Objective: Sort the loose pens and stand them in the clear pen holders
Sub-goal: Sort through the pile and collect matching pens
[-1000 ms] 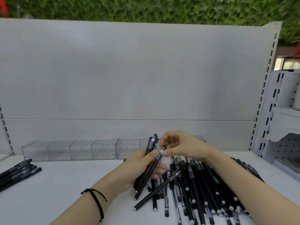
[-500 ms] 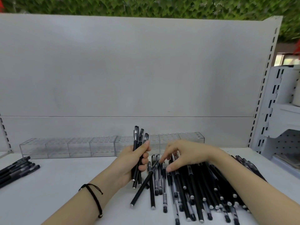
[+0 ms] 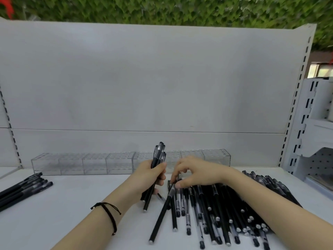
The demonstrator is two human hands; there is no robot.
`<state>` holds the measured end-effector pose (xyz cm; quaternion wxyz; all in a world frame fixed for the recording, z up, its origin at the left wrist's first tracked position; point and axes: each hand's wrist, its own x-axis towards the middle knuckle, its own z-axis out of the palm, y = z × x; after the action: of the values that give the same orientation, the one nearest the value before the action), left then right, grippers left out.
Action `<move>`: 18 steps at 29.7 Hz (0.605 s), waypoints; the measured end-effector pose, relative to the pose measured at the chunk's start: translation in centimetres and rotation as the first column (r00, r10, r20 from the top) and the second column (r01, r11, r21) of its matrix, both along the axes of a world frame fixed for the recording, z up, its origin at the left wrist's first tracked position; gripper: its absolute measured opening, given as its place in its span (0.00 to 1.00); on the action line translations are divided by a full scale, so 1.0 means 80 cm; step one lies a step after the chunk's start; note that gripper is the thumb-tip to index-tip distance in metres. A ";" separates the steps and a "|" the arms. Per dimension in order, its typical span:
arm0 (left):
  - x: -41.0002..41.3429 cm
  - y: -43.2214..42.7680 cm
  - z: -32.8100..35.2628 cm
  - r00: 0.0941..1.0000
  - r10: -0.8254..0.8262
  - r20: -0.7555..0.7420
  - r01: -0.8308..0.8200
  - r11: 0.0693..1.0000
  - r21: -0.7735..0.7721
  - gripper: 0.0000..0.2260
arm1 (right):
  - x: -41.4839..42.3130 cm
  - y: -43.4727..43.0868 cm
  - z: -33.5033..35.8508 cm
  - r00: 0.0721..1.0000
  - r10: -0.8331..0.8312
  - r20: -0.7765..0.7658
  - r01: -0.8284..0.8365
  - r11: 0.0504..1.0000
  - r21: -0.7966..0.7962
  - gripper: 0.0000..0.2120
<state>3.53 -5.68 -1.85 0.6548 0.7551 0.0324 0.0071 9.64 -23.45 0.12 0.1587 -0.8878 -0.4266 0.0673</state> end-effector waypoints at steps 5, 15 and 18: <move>-0.011 0.009 -0.001 0.998 -0.055 -0.038 0.056 0.997 0.046 0.10 | -0.007 0.000 0.014 0.999 -0.052 0.011 0.052 0.998 -0.033 0.11; -0.013 0.015 -0.009 0.993 -0.088 -0.083 0.087 0.996 -0.018 0.10 | -0.034 0.030 0.004 0.975 -0.220 -0.029 0.218 0.973 -0.076 0.19; -0.015 0.019 -0.011 0.993 -0.088 -0.084 0.078 0.990 -0.120 0.09 | -0.038 0.039 0.005 0.955 -0.290 -0.068 0.287 0.957 -0.050 0.16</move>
<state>2.35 -4.19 -2.73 0.6953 0.7159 0.0305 -0.0558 6.63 -20.34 0.51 0.1648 -0.9405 -0.2849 0.0849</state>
